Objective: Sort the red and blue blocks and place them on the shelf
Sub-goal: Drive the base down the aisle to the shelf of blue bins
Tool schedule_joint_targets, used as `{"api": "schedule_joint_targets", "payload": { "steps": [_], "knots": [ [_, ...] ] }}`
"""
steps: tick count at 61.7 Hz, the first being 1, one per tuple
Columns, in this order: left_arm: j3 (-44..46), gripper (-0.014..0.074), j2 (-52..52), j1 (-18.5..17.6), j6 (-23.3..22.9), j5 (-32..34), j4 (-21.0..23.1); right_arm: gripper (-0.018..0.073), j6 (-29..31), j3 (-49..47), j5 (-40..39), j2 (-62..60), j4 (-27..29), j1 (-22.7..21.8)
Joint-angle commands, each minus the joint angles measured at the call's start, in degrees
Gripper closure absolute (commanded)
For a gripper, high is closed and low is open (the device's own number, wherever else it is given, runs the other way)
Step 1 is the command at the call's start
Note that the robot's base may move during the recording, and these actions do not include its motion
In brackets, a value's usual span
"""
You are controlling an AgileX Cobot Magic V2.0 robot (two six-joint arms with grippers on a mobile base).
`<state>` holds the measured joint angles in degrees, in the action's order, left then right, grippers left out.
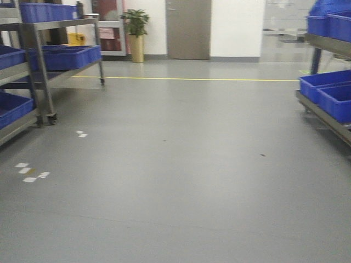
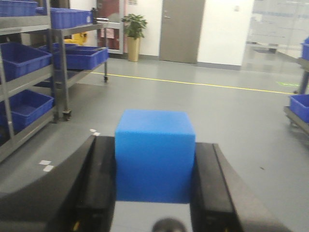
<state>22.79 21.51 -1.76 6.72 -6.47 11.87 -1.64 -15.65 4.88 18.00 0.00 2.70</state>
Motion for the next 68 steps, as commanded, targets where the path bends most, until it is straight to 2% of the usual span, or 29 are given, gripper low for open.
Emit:
{"api": "schedule_joint_targets", "payload": {
  "steps": [1,68],
  "knots": [
    [1.8,0.0472,0.3,0.0,0.1,5.2,0.1,0.0514,0.2,-1.6,-4.9,0.3,-0.3,-0.4],
    [1.8,0.0472,0.3,0.0,0.1,5.2,0.1,0.0514,0.2,-1.6,-4.9,0.3,-0.3,-0.4]
  ]
}}
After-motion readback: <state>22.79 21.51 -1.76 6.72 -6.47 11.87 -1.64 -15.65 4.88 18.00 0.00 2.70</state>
